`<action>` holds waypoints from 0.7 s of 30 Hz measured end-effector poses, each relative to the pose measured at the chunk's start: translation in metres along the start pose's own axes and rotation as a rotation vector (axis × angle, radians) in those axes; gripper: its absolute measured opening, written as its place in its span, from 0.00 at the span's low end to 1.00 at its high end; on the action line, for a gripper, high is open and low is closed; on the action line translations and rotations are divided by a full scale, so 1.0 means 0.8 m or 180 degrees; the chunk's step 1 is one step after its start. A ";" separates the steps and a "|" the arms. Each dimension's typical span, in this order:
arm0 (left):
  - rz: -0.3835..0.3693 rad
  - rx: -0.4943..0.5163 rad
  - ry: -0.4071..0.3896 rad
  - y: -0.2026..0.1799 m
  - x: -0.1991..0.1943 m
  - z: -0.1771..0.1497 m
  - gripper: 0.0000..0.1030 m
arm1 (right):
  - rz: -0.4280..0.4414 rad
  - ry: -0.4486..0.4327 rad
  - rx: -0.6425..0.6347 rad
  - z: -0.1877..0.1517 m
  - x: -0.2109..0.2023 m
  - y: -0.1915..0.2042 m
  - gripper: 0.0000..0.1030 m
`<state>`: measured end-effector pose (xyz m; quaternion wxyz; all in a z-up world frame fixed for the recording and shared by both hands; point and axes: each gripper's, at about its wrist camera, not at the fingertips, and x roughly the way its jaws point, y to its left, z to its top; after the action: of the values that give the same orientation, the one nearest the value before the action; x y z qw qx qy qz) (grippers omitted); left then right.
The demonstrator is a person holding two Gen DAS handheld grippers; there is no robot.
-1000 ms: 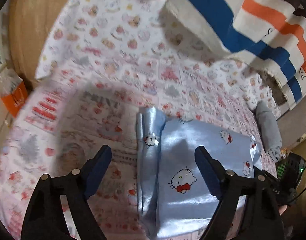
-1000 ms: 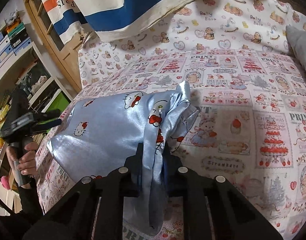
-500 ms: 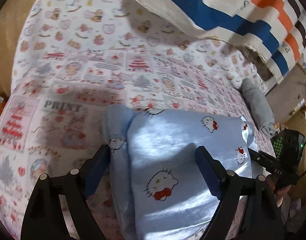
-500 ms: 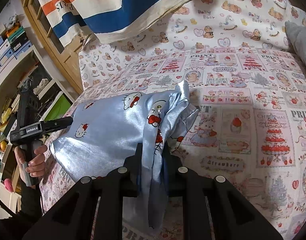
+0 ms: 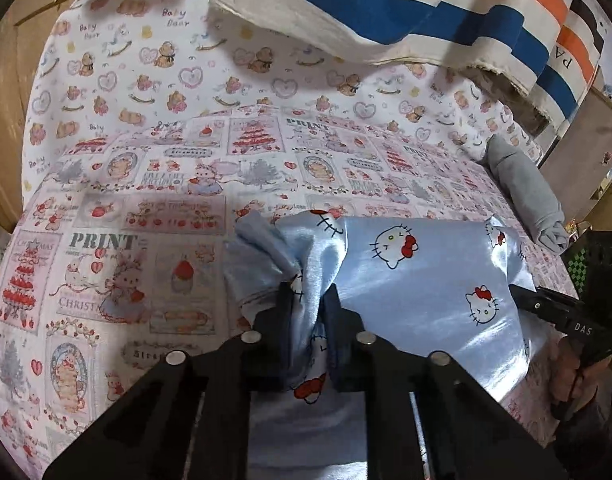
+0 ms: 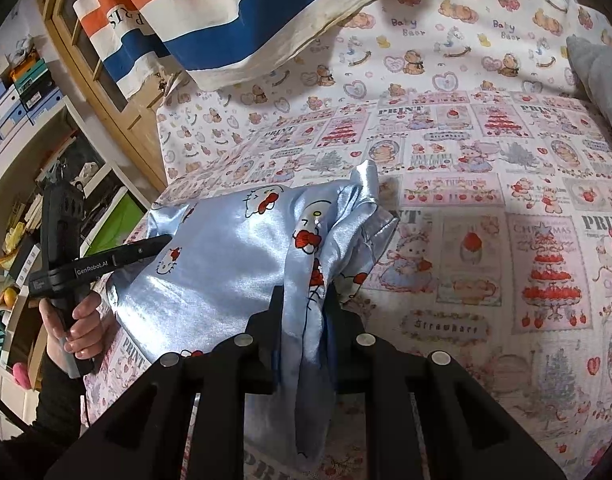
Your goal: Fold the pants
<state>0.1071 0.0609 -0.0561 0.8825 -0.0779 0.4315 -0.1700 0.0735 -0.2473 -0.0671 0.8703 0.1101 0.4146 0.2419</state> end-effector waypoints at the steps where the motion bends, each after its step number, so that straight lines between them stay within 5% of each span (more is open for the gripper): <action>1: 0.0036 0.0037 -0.0012 -0.003 -0.001 0.000 0.08 | -0.0021 -0.0004 -0.0006 0.000 0.000 0.001 0.15; 11: 0.0608 0.0620 -0.0337 -0.067 -0.046 0.004 0.05 | -0.0097 -0.0180 -0.0082 -0.002 -0.015 0.008 0.05; 16: 0.0570 0.0795 -0.0509 -0.104 -0.079 0.003 0.04 | -0.0002 -0.0416 -0.0103 0.000 -0.056 0.018 0.05; 21: 0.0488 0.0950 -0.0627 -0.146 -0.106 -0.009 0.04 | -0.0265 -0.0607 -0.0308 -0.005 -0.106 0.031 0.05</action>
<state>0.0260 -0.0163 0.0346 0.9326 0.0707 0.3177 -0.1560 0.0166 -0.2697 -0.0032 0.9194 0.0732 0.3220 0.2137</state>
